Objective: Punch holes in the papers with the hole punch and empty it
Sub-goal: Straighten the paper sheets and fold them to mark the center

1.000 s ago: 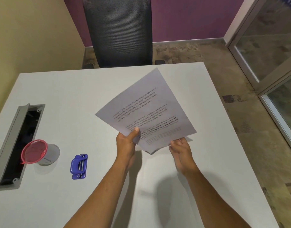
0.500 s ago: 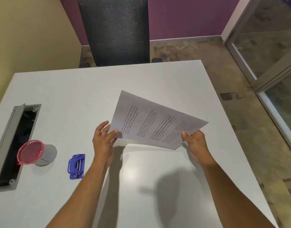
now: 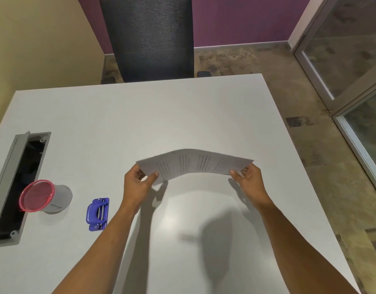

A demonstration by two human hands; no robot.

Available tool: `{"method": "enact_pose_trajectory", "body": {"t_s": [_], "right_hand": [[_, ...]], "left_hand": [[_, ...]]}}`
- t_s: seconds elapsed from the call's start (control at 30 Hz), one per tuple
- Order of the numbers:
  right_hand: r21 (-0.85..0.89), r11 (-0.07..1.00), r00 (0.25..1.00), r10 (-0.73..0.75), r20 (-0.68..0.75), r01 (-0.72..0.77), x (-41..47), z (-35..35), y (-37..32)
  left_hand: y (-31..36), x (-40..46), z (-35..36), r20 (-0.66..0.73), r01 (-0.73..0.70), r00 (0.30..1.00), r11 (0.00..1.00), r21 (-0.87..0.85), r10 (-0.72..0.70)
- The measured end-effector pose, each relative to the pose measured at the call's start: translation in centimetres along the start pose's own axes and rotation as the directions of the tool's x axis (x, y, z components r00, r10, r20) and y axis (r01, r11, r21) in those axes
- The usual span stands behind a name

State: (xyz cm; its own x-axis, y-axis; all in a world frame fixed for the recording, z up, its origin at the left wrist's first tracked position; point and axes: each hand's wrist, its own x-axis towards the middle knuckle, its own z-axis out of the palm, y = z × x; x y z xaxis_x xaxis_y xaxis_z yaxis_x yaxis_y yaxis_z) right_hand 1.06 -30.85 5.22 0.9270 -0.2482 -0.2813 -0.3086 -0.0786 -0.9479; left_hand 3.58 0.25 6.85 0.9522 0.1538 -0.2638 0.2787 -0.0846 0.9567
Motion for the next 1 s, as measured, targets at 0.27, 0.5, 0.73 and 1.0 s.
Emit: {"method": "enact_pose_trajectory", "body": {"t_s": [0.27,0.5,0.73,1.0], "right_hand": [[-0.083,0.996,0.999,-0.039,-0.003,0.039,0.3,0.3,0.6],[-0.086,0.996,1.000,-0.015,-0.026,0.013,0.4,0.3,0.8],[-0.103,0.995,0.998,-0.019,-0.057,0.013,-0.1,0.7,-0.1],[-0.257,0.960,0.992,-0.121,-0.040,0.107,-0.1,-0.1,-4.8]], "left_hand": [[-0.4,-0.1,0.6,-0.013,0.048,0.999,0.998,0.035,-0.047],[-0.1,-0.1,0.7,-0.015,0.044,0.999,0.997,0.056,-0.043],[0.3,-0.4,0.9,-0.024,0.059,0.998,0.993,0.105,-0.057],[2.2,-0.4,-0.7,-0.034,-0.045,0.998,0.998,0.055,0.047]]}}
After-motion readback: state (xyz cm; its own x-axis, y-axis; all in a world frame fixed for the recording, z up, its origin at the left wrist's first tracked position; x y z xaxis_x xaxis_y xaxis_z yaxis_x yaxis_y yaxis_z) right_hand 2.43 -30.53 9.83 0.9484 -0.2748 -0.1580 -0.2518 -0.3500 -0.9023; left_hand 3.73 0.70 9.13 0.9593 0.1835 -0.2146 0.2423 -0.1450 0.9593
